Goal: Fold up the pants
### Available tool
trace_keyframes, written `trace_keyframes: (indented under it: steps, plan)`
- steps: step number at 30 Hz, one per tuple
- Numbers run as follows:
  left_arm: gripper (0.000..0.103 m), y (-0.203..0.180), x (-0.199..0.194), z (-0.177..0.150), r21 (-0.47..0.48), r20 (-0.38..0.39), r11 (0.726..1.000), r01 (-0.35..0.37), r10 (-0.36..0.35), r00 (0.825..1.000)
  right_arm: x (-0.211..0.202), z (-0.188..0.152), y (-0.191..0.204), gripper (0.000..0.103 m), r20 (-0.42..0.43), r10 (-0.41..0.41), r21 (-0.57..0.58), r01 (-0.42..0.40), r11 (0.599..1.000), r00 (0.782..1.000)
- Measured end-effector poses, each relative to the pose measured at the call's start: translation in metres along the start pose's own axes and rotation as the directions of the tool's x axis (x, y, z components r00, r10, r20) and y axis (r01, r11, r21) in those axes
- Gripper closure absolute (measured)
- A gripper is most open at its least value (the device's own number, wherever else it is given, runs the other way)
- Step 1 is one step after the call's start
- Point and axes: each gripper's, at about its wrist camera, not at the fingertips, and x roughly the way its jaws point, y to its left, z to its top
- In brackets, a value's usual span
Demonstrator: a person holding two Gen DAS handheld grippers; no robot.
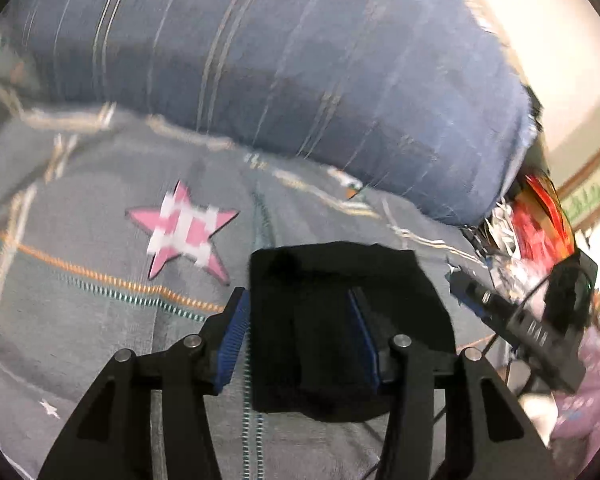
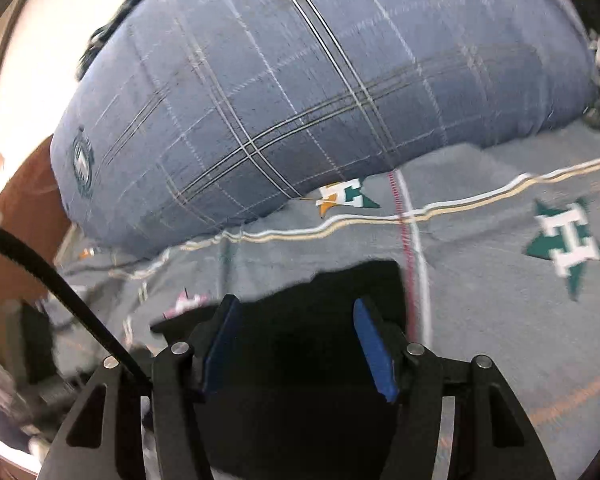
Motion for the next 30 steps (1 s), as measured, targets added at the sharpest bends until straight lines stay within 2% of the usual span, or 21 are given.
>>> trace_keyframes:
  steps: [2,4,7,9,12,13,15,17,19,21,23,24,26,30]
  plan:
    - [0.052,-0.017,0.0,-0.003,0.078,0.026,0.997,-0.02,0.018,1.0,-0.015,-0.019,0.008,0.039,0.035,-0.062,-0.064,0.064,0.996,0.998]
    - [0.049,-0.027,0.017,-0.007,0.118,-0.009,0.992,-0.035,0.036,0.999,-0.02,-0.037,0.01,0.038,0.045,-0.09,-0.094,0.094,0.991,0.995]
    - [0.049,-0.014,0.051,-0.011,0.07,-0.101,0.997,-0.045,0.052,0.994,-0.012,-0.057,0.002,0.035,0.0,-0.087,-0.066,0.087,0.994,0.996]
    - [0.049,-0.007,0.053,-0.014,0.062,-0.079,0.997,-0.055,0.06,0.995,-0.003,-0.062,-0.005,0.027,-0.012,-0.101,-0.049,0.1,0.994,0.995]
    - [0.049,-0.002,0.044,-0.012,0.033,-0.088,0.998,-0.045,0.048,0.995,0.009,-0.06,-0.016,0.024,-0.064,-0.066,0.006,0.066,0.998,0.996]
    - [0.049,0.003,0.038,-0.01,0.009,-0.086,0.999,-0.045,0.046,0.995,0.008,-0.059,-0.02,0.024,-0.065,-0.048,0.034,0.05,0.998,0.997]
    - [0.049,0.015,0.022,-0.008,-0.045,-0.061,0.999,-0.027,0.024,0.998,-0.002,-0.059,-0.014,0.024,-0.016,-0.065,0.02,0.065,0.998,0.998]
    - [0.049,0.028,0.002,-0.009,-0.089,-0.027,0.996,-0.008,0.006,1.0,-0.021,-0.062,0.002,0.024,0.054,-0.07,-0.041,0.072,0.997,0.996]
    - [0.049,0.041,-0.014,-0.014,-0.13,-0.003,0.992,-0.005,0.005,1.0,-0.035,-0.066,0.019,0.03,0.077,-0.025,-0.086,0.031,0.996,0.997]
    - [0.049,0.054,-0.028,-0.022,-0.175,0.016,0.984,0.008,-0.005,1.0,-0.039,-0.07,0.04,0.048,0.038,0.071,-0.133,-0.065,0.989,0.997]
    - [0.049,0.063,-0.04,-0.032,-0.2,0.034,0.98,0.0,0.007,0.999,-0.033,-0.074,0.059,0.055,-0.032,0.141,-0.172,-0.144,0.975,0.989]
    - [0.049,0.068,-0.048,-0.038,-0.205,0.045,0.979,-0.01,0.02,0.999,-0.029,-0.077,0.071,0.055,-0.062,0.152,-0.211,-0.161,0.964,0.987]
    - [0.048,0.075,-0.058,-0.048,-0.21,0.059,0.977,-0.026,0.039,0.998,-0.019,-0.086,0.098,0.055,-0.084,0.108,-0.334,-0.13,0.933,0.991]
    - [0.048,0.093,-0.071,-0.064,-0.222,0.073,0.973,-0.056,0.074,0.995,0.005,-0.104,0.139,0.055,-0.098,-0.002,-0.534,-0.051,0.844,0.995]
